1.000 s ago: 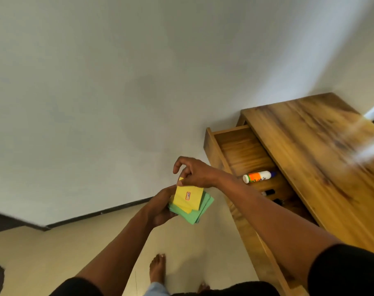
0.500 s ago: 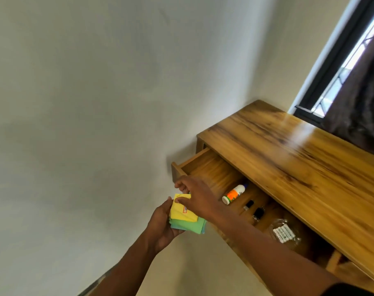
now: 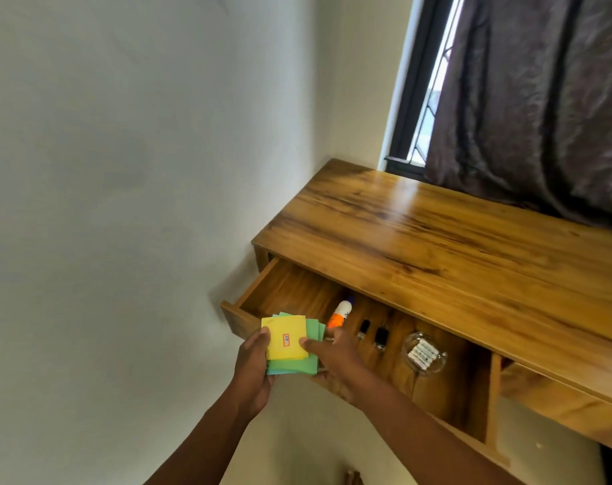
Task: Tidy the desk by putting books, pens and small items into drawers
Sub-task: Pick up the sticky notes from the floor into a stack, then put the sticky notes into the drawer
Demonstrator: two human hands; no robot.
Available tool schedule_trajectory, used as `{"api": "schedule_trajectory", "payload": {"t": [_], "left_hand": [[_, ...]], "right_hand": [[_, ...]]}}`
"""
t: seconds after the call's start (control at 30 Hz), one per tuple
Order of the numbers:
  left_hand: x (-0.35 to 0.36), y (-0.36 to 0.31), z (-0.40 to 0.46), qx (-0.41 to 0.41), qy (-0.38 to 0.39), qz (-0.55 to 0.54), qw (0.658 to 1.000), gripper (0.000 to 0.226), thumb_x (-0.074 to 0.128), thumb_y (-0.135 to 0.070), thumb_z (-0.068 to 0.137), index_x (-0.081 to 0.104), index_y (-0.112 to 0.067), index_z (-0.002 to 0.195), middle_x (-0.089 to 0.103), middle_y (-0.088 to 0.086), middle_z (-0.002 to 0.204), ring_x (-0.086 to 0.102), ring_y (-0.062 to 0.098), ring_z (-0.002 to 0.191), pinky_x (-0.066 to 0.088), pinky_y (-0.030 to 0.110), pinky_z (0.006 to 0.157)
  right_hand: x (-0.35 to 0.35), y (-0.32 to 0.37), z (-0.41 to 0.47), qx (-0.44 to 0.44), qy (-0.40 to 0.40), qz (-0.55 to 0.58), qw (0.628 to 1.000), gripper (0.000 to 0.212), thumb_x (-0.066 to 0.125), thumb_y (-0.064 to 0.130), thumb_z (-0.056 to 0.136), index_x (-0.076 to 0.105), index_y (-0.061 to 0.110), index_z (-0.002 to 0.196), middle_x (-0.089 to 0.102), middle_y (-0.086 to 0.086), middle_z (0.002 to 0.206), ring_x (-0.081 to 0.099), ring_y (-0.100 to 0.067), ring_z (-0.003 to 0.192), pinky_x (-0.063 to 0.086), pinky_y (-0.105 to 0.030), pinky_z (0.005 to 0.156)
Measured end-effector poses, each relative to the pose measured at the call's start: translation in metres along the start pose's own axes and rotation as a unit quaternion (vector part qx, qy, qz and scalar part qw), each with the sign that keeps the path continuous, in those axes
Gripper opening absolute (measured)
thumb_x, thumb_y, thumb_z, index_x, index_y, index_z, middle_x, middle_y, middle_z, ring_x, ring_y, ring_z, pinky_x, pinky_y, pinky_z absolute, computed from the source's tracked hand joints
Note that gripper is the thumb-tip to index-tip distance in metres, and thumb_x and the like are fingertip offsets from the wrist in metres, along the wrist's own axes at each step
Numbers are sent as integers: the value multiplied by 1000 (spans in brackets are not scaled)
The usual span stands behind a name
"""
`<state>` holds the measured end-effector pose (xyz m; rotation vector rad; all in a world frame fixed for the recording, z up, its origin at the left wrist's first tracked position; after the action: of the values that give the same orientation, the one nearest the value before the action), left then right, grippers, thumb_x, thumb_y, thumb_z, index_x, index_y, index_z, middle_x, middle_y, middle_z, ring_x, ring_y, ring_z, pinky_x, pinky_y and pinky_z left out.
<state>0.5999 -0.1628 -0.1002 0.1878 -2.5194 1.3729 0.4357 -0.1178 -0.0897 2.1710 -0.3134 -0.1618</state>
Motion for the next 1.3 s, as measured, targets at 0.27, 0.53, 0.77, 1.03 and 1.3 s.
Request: {"api": "schedule_trajectory", "payload": {"t": [0.27,0.53,0.77,1.03,1.3], "left_hand": [[39,8,53,-23,-25,169,985,35,45,-34,109,56,-12,133,66,17,117,67,33,108,57,54,96],[65,-19,94,-10,-44,297,954,20,37,-31,111,47,-24,127,63,2,108,64,15,95,52,25,66],[54,-25,134,-25,-58,421,905,28,41,-28,110,54,-16,132,63,-1,105,63,12,95,51,27,72],[44,-27,194,-34,-29,593,804,32,51,-29,106,55,-14,134,63,-3,108,63,14,97,48,27,73],[64,-20,217,27,86,715,693,65,68,-19,91,38,-23,148,55,9,140,56,30,128,52,43,102]], "right_hand": [[-33,17,47,-23,-69,-109,991,57,72,30,94,44,22,143,56,5,119,61,-13,108,58,-31,89],[-36,34,101,-36,-28,-139,989,39,62,25,100,47,30,135,59,9,117,60,-7,101,54,-18,74],[-23,19,137,-2,-27,-178,984,42,62,15,98,52,20,138,62,-2,131,61,-16,113,53,-19,74],[-14,14,166,18,-54,-288,956,41,65,27,100,51,15,136,58,-4,138,59,-22,126,51,-25,90],[0,3,179,30,-89,-343,935,38,64,30,98,53,14,130,62,-6,134,61,-24,123,52,-32,99]]}}
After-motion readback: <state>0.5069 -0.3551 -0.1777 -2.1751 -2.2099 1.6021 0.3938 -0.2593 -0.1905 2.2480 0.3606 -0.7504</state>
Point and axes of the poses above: each hand's wrist, its own z-axis towards the middle knuckle, its own x-axis out of the palm, y = z × x, the point moved 10 cm from there along z, towards the middle knuckle
